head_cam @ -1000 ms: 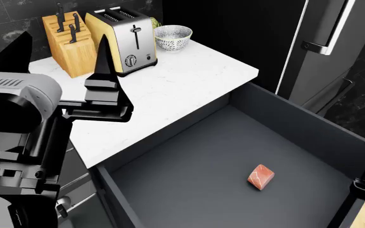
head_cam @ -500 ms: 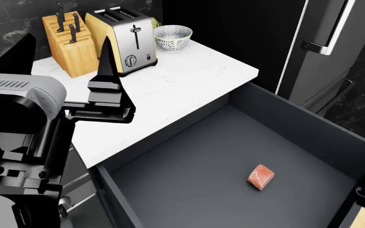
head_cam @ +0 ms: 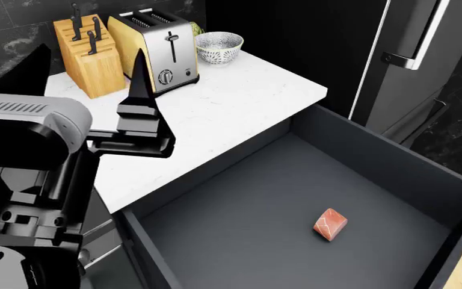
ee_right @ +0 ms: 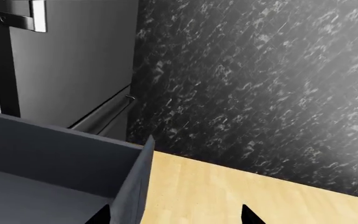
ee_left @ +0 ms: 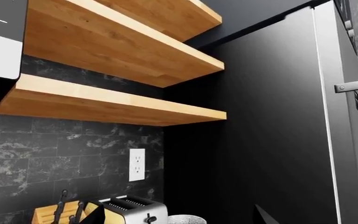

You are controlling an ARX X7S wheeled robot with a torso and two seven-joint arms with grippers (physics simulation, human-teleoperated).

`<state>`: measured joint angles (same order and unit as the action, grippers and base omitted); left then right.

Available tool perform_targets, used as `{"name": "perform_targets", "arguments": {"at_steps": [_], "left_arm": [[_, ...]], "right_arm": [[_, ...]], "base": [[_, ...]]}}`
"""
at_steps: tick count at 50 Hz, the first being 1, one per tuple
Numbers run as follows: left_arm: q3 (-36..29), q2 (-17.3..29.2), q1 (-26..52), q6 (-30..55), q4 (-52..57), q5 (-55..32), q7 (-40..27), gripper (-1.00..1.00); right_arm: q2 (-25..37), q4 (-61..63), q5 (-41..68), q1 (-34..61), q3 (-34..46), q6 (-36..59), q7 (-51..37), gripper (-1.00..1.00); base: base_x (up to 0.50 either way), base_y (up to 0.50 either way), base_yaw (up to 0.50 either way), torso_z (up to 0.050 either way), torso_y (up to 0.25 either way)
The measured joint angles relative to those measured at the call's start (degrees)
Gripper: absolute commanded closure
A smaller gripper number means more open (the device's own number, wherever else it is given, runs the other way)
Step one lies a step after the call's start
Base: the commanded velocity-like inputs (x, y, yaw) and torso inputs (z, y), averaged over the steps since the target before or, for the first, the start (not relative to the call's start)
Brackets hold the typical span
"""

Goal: Close the right drawer.

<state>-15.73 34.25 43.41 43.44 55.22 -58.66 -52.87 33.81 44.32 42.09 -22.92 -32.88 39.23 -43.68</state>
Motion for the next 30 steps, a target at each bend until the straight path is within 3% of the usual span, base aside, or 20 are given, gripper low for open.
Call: {"name": "perform_targets", "arguments": {"at_steps": [30], "left_arm": [[-1.7, -0.1, -2.8, -2.9, -1.0, 3.4, 1.7, -1.00]], "right_arm": [[-5.5, -16.6, -10.8, 2.0, 9.1, -13.4, 6.7, -1.00]], "base": [[0.00, 0.00, 0.00, 0.000, 0.000]]}}
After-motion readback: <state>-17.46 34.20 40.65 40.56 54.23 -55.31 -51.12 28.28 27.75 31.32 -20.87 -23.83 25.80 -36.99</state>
